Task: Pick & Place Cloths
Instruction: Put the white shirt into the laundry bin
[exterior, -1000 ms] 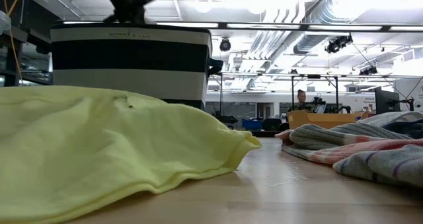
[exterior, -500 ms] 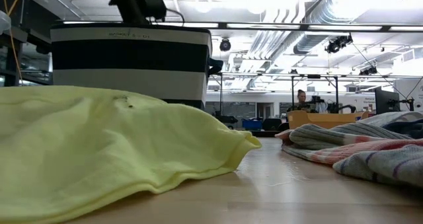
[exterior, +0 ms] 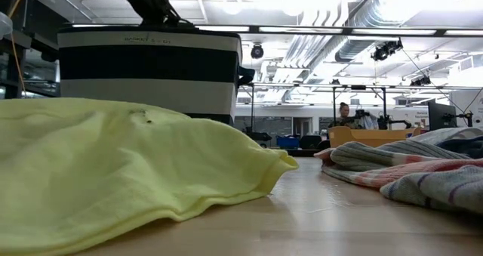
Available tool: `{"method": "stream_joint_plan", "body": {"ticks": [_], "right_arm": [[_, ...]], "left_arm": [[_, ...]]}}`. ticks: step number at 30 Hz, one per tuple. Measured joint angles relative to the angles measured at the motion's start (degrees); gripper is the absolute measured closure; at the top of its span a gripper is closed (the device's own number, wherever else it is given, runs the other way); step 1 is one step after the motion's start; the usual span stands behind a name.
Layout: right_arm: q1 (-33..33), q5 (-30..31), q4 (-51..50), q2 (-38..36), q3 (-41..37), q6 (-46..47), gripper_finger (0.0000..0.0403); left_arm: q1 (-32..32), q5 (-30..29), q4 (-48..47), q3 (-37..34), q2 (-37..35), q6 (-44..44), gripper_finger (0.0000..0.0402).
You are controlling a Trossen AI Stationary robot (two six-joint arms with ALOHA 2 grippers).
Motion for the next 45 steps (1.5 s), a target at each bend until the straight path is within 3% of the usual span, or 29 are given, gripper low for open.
{"method": "stream_joint_plan", "body": {"ticks": [10, 20, 25, 45], "right_arm": [[0.0, 0.0, -0.8, 0.0, 0.0, 1.5, 0.0071], [0.0, -0.2, -0.9, 0.0, 0.0, 1.5, 0.0071], [0.0, -0.2, -0.9, 0.0, 0.0, 1.5, 0.0071], [0.0, -0.2, -1.2, 0.0, 0.0, 1.5, 0.0071]], "left_arm": [[0.0, 3.0, -1.1, 0.0, 4.6, -1.4, 0.0370], [0.0, 3.0, -2.2, 0.0, 4.5, 1.0, 0.0218], [0.0, 5.8, -2.8, 0.0, 3.5, 2.7, 0.0179], [0.0, 5.4, -14.3, 11.6, -9.4, 8.0, 0.0171]]}}
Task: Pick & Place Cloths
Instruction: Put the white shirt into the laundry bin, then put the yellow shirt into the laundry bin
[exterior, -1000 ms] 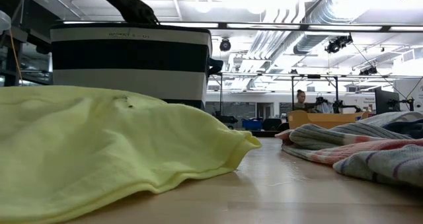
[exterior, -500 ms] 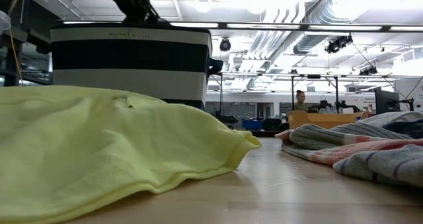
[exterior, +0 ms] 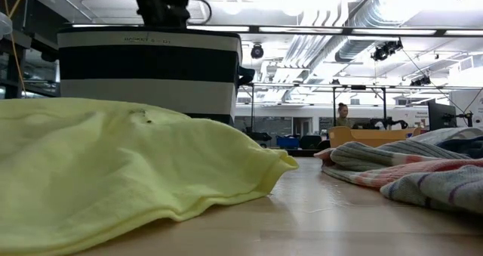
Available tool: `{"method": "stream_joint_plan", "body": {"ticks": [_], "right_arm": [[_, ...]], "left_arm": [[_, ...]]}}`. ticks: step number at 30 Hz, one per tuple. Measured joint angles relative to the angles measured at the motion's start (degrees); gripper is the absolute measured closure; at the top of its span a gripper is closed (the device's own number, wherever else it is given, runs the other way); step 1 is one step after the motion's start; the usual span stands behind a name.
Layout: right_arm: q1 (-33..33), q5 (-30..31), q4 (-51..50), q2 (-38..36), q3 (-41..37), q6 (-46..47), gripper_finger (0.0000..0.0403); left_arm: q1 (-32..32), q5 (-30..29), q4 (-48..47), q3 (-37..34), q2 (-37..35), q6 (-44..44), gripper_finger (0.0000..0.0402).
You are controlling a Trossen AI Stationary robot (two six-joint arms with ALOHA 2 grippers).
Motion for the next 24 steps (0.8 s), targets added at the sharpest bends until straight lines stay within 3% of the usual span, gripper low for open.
{"method": "stream_joint_plan", "body": {"ticks": [13, 24], "right_arm": [[0.0, 0.0, 0.0, 0.0, 0.0, 0.0, 0.0071], [0.0, 0.0, 0.0, 0.0, 0.0, 0.0, 0.0071]], "left_arm": [[-0.3, 2.4, -4.8, 0.0, -9.7, 6.1, 0.0171], [-11.1, 3.6, -8.9, 0.0, -16.9, 9.6, 0.0171]]}}
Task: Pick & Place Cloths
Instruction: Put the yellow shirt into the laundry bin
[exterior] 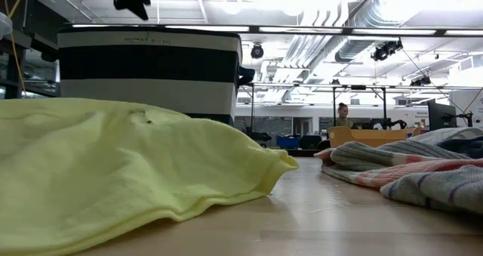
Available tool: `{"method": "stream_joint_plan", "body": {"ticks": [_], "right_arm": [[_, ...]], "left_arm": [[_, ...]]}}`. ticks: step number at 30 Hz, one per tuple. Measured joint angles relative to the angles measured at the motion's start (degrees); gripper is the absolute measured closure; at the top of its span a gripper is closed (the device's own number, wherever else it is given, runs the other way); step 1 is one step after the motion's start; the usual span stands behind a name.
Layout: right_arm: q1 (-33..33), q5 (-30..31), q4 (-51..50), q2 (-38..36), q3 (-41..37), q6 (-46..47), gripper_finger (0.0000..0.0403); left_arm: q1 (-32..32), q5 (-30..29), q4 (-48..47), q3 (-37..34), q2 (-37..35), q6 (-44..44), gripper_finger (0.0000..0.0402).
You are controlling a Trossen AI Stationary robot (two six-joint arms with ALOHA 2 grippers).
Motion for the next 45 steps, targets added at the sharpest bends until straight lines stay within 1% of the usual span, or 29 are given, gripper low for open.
{"method": "stream_joint_plan", "body": {"ticks": [6, 9, 12, 15, 21, 29, 32, 36, 45], "right_arm": [[0.0, 0.0, -1.0, 0.0, 0.0, 1.5, 0.0071], [0.0, 0.0, -1.1, 0.1, 0.0, 2.1, 0.0071], [0.0, -0.1, -1.7, 0.2, 0.0, 2.5, 0.0071], [0.0, -1.2, -2.5, 0.2, 0.0, 3.0, 0.0071], [0.0, -1.3, -3.1, 0.2, 0.0, 3.8, 0.0071], [0.0, -1.3, -3.2, 0.2, 0.0, 3.8, 0.0071], [0.0, -1.3, -3.2, 0.2, 0.0, 3.8, 0.0071], [0.0, -1.3, -3.2, 0.2, 0.0, 3.8, 0.0071], [0.0, -1.3, -3.4, 0.3, 0.0, 4.2, 0.0071]], "left_arm": [[-8.7, -0.1, 0.2, 0.0, -1.8, 0.2, 0.0171], [-13.1, -0.9, 0.2, 0.0, -1.8, -2.4, 0.0171], [-17.4, -3.9, 1.4, -1.2, -1.8, -6.9, 0.0171], [-21.9, -6.7, 3.4, -3.7, -1.7, -11.5, 0.0171], [-30.1, -12.2, 7.5, -9.6, -1.7, -19.7, 0.0171], [-39.1, -16.3, 15.9, -18.8, -1.6, -27.5, 0.0171], [-41.7, -18.0, 18.0, -21.4, -0.5, -28.3, 0.0171], [-43.9, -18.6, 20.6, -23.4, 1.2, -27.0, 0.0171], [-44.2, -18.5, 21.8, -24.7, 7.5, -26.1, 0.0171]]}}
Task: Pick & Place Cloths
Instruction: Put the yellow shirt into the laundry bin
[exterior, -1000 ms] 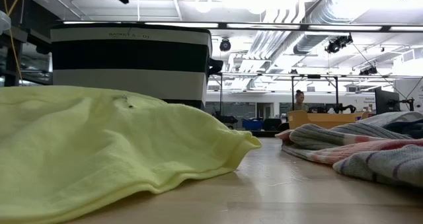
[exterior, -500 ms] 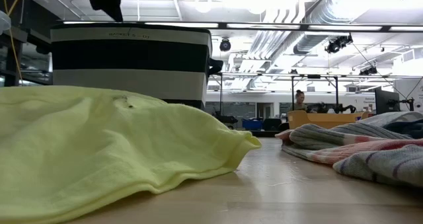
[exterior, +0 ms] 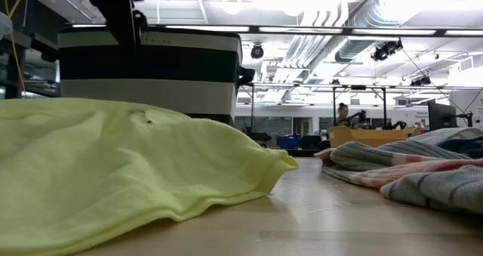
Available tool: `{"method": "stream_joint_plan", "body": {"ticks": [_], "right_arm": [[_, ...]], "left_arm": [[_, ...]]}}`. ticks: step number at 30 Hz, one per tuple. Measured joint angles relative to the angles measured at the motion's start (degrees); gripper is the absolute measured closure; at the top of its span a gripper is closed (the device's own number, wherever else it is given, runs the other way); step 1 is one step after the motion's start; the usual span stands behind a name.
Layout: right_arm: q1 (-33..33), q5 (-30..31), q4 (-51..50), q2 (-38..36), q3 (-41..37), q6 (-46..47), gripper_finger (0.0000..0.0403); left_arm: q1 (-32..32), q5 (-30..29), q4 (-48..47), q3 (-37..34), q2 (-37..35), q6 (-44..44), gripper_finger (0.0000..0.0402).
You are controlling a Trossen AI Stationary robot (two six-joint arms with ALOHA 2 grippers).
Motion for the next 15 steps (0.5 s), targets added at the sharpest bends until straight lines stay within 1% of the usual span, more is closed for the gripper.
{"method": "stream_joint_plan", "body": {"ticks": [5, 15], "right_arm": [[0.0, 0.0, -0.6, 0.0, 0.0, 0.0, 0.0071], [0.0, 0.0, -0.9, 0.0, 0.0, 0.2, 0.0071]], "left_arm": [[0.0, 1.2, 0.6, 0.0, 3.6, -0.5, 0.0171], [0.0, 1.5, 2.4, 0.0, 10.3, -9.0, 0.0171]]}}
